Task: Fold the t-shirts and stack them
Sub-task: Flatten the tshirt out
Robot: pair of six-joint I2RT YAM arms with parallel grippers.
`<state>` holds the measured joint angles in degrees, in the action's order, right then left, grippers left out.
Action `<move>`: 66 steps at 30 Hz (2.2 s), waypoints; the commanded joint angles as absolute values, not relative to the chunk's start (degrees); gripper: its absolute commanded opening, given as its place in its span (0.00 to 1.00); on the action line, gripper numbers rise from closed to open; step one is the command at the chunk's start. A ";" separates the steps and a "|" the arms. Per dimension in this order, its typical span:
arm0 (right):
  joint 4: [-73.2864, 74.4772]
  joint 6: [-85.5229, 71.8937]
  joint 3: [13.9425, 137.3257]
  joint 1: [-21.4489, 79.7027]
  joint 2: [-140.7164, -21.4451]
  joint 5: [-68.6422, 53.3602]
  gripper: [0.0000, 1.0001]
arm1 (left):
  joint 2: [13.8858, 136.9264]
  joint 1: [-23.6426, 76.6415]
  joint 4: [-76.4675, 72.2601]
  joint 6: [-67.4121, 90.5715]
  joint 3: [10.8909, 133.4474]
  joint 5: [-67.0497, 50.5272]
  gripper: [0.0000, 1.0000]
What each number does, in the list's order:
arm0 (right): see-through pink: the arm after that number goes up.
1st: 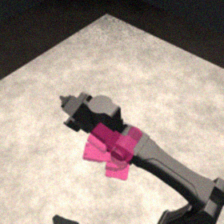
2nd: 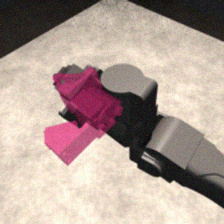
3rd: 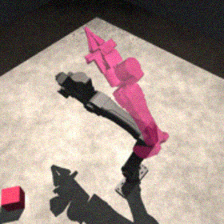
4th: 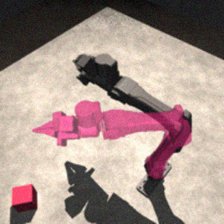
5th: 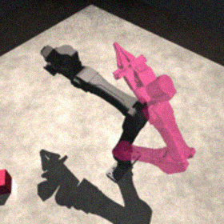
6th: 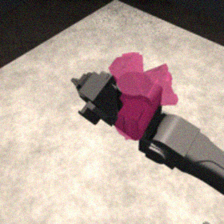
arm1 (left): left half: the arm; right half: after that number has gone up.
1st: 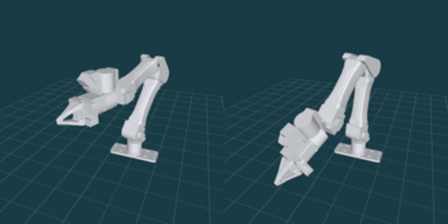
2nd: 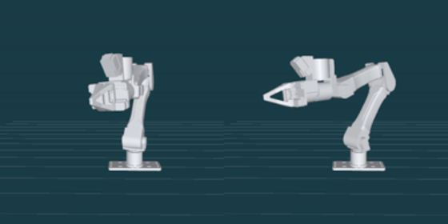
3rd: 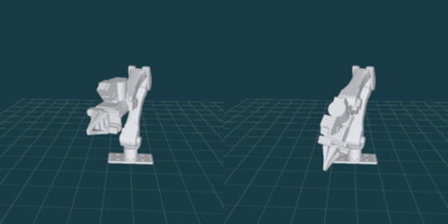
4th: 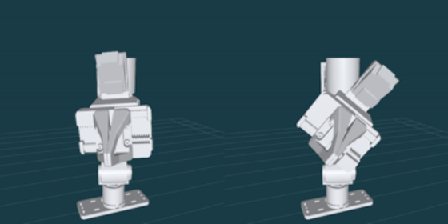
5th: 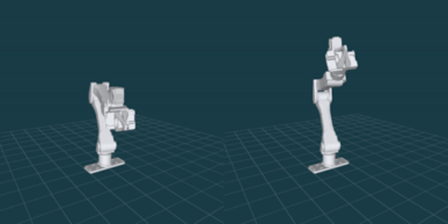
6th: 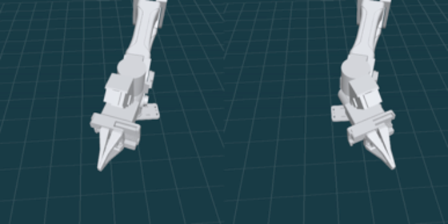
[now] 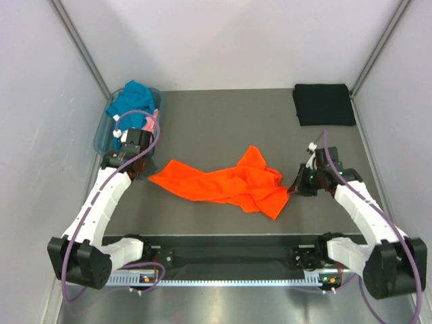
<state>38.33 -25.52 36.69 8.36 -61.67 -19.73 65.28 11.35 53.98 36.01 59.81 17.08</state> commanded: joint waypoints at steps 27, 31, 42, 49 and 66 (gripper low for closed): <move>16.39 -27.76 135.17 -7.29 -100.63 -14.15 0.00 | 111.96 6.69 15.76 44.02 134.82 -1.75 0.00; 12.14 -32.86 139.04 -8.52 -100.73 -14.50 0.00 | 114.17 5.45 8.54 46.58 140.79 -4.12 0.00; 18.80 -27.42 121.23 -12.30 -88.96 -19.07 0.00 | 100.06 2.64 8.09 42.54 121.86 -9.40 0.00; 24.60 -20.76 99.51 -4.67 -76.56 -12.40 0.00 | 83.60 2.55 10.97 40.17 90.29 -6.77 0.00; 35.76 -14.33 107.75 7.03 -53.99 5.00 0.00 | 62.76 3.51 23.10 39.47 94.56 -0.54 0.00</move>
<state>34.96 -17.50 102.52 5.80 -61.69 -1.91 67.66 3.01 21.82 40.56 90.24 -3.97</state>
